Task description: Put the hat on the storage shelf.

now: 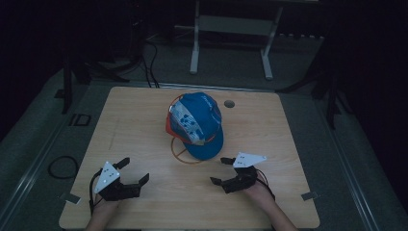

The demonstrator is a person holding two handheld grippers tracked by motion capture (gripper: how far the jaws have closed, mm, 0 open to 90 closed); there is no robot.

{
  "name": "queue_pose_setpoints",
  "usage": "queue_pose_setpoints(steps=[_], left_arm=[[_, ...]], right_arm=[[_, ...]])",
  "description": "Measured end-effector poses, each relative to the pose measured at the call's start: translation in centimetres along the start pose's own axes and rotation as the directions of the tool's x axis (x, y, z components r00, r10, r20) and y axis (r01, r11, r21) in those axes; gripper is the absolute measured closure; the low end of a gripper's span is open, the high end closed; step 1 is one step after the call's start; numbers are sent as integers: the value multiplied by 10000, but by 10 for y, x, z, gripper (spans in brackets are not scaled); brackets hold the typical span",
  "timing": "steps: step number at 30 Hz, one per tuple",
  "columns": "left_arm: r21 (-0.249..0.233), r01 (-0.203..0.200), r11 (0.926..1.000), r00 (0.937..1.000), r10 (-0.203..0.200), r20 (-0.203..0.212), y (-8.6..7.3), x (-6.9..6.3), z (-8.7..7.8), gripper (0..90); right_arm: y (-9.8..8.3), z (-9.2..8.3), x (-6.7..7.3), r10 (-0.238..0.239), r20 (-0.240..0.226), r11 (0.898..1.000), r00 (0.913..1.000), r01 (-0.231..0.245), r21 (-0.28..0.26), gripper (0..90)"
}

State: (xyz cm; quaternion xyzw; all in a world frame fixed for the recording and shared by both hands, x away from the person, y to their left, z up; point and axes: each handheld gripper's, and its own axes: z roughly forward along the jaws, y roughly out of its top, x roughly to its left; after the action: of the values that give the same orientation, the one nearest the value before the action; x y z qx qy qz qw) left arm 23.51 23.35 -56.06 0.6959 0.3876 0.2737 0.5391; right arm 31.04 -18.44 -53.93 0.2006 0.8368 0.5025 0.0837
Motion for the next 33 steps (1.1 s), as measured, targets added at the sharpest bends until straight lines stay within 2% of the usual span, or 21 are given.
queue_pose_setpoints(steps=[6, 12, 17, 21, 24, 30, 31, 33], left_arm=[[-5, 76, 10000, 10000, -76, -17, -1, 0, 0, 53], [36, 42, 10000, 9999, -43, 124, -2, 0, 1, 54], [11, 26, 10000, 9991, -27, 424, -3, -1, 2, 54], [34, 17, 10000, 9988, -19, 493, -4, -1, 3, 54], [58, 35, 10000, 9987, -38, 499, -4, -1, 3, 54], [32, -10, 10000, 9985, 8, 555, -5, -2, 4, 54], [51, -16, 10000, 9984, 14, 558, -5, -2, 4, 54], [70, -18, 10000, 9984, 14, 569, -5, -2, 4, 54]], right_arm=[[-10, -4, 0, -51, -183, 9998, 9998, 54, 166, 144], [-20, -12, -1, 23, -102, 9994, 9999, -19, 358, 144], [-28, -16, -6, -58, 105, 9991, 9999, 53, 426, 145], [-32, -23, -10, -191, 209, 9986, 9996, 181, 490, 144], [-34, -29, -14, -415, 297, 9989, 9987, 408, 242, 144], [-37, -40, -23, -189, 456, 9998, 9988, 190, -22, 143], [-40, -44, -26, -373, 520, 9992, 9979, 366, 153, 143], [-43, -49, -31, -393, 653, 9989, 9971, 375, 294, 143]])
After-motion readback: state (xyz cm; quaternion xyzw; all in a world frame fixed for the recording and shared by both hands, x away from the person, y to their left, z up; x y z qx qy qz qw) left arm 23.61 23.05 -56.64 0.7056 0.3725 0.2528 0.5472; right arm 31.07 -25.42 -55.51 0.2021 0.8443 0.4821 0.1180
